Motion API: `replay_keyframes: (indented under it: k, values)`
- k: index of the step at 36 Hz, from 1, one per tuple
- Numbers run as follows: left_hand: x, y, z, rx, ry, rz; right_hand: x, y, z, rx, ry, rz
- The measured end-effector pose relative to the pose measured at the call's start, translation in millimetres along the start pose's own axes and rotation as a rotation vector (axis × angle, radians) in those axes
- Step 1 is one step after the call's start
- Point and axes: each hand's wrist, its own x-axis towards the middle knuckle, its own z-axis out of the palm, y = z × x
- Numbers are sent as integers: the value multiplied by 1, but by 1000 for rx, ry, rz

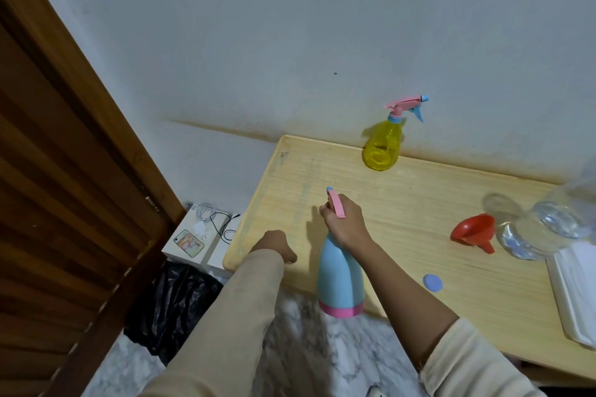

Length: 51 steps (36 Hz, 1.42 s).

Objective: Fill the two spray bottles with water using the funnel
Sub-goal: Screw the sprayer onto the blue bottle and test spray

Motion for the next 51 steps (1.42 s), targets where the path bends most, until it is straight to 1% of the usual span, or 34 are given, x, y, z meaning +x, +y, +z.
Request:
replay_keyframes:
  k: [6, 11, 16, 19, 21, 22, 26, 27, 29, 31, 33, 36, 37, 40, 41, 43, 47, 49, 51]
  values:
    - [-6, 5, -5, -33, -26, 96, 1, -6, -12, 4, 134, -56]
    - [-20, 32, -21, -164, -65, 335, 9, -7, -35, 1, 304, -102]
    - [-34, 75, -27, -327, -118, 569, 22, -8, -70, -27, 483, -164]
    - [-37, 105, -23, -433, -220, 640, 30, -6, -95, 4, 587, -171]
    - [-34, 126, -16, -490, -240, 688, 36, -6, -111, 28, 658, -183]
    - [-28, 137, -10, -518, -212, 706, 40, -5, -119, 32, 686, -190]
    - [-3, 184, 13, -521, 90, 650, 58, 3, -144, 17, 775, -211]
    - [2, 197, 16, -547, 139, 640, 65, 7, -150, 10, 791, -212]
    - [10, 221, 18, -611, 207, 632, 78, 15, -160, 10, 808, -207]
    - [24, 243, 19, -657, 207, 601, 92, 25, -170, 17, 808, -194]
    - [44, 261, 17, -672, 158, 594, 106, 37, -182, 24, 778, -163]
    - [77, 285, 9, -550, 109, 630, 126, 60, -207, 33, 700, -105]
    - [87, 291, 6, -555, 77, 643, 131, 69, -216, 40, 667, -96]
    - [114, 308, -1, -614, -32, 682, 142, 91, -240, 12, 564, -126]
    - [121, 313, -4, -610, -45, 700, 146, 97, -246, 4, 549, -141]
    - [135, 321, -9, -599, -70, 724, 153, 107, -253, 13, 561, -154]
    - [158, 338, -11, -618, -140, 743, 170, 116, -254, 42, 667, -129]
    - [166, 345, -9, -620, -113, 767, 179, 118, -253, 54, 708, -130]
    - [171, 352, -9, -597, -34, 810, 187, 120, -253, 64, 734, -128]
